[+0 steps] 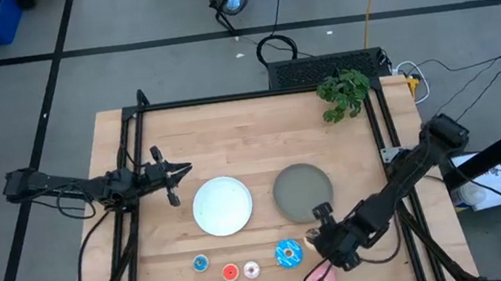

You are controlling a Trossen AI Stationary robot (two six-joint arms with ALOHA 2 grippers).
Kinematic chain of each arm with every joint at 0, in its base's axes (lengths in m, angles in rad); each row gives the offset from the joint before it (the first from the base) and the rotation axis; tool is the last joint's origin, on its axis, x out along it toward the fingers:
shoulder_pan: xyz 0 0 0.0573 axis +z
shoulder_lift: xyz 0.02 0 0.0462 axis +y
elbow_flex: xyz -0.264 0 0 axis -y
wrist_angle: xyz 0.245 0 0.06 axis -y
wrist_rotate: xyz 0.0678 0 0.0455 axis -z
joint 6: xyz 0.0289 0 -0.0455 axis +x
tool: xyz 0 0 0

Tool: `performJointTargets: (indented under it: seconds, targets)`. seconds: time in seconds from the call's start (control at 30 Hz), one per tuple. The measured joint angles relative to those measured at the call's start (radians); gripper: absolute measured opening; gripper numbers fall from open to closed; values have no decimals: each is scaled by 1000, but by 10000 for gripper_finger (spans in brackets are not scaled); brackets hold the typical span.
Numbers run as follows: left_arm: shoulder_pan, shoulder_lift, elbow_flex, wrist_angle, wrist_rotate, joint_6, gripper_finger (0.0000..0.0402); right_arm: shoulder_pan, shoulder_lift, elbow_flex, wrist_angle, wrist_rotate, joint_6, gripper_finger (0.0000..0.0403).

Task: Pick & Place donuts
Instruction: Put the large black donut on the gray plate

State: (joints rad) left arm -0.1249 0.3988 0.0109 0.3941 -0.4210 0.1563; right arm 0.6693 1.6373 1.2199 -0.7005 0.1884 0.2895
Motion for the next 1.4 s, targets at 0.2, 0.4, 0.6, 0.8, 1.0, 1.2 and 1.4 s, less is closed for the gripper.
performJointTargets:
  seconds: [0.2,0.4,0.6,0.8,1.0,1.2,1.4]
  targets:
    - [0,0,0,24,-48,19,42,-22,-108,131,-96,194,-64,13]
    - [0,0,0,26,-80,30,42,-86,-167,249,-190,259,-68,17]
    - [0,0,0,26,-131,45,42,-115,-172,283,-336,252,-42,17]
    - [0,0,0,26,-131,45,42,-116,-166,283,-441,240,-14,17]
    - [0,0,0,28,-131,45,42,-151,-112,258,-445,310,-9,17]
    - [0,0,0,29,-131,45,42,-201,-10,179,-440,340,-46,17]
    - [0,0,0,29,-132,51,42,-248,120,111,-421,339,-122,18]
